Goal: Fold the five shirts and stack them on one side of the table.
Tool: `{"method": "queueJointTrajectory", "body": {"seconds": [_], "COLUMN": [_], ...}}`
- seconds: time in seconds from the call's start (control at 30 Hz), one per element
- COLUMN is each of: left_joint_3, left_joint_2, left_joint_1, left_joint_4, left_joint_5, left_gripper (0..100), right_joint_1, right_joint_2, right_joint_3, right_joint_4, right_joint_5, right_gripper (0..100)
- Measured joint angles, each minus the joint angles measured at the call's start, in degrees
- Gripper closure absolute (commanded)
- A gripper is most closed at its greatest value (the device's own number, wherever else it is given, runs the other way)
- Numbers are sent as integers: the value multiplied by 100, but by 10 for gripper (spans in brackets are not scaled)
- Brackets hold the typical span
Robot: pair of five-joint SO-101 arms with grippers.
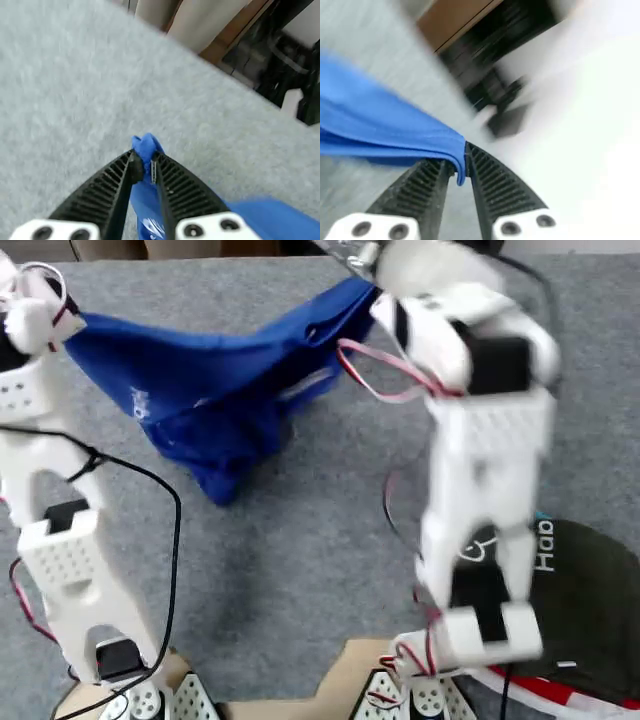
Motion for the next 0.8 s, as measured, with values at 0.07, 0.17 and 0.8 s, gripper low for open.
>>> {"method": "queueJointTrajectory", "body": {"seconds": [0.07, 0.17, 0.8], "left_joint_3": [255, 738, 4378], "left_joint_2": [-554, -1477, -7095], "left_joint_1": [0, 0, -62], "left_joint_4": [0, 0, 9], "left_joint_5": [-167, -448, -1618], "left_gripper": [982, 982, 981], "right_joint_1": [0, 0, 1389], "right_joint_2": [-633, -1486, -3868], "right_joint_3": [-123, -369, -835], "right_joint_4": [0, 0, 18], "right_joint_5": [0, -18, -378], "right_gripper": [994, 994, 994]}}
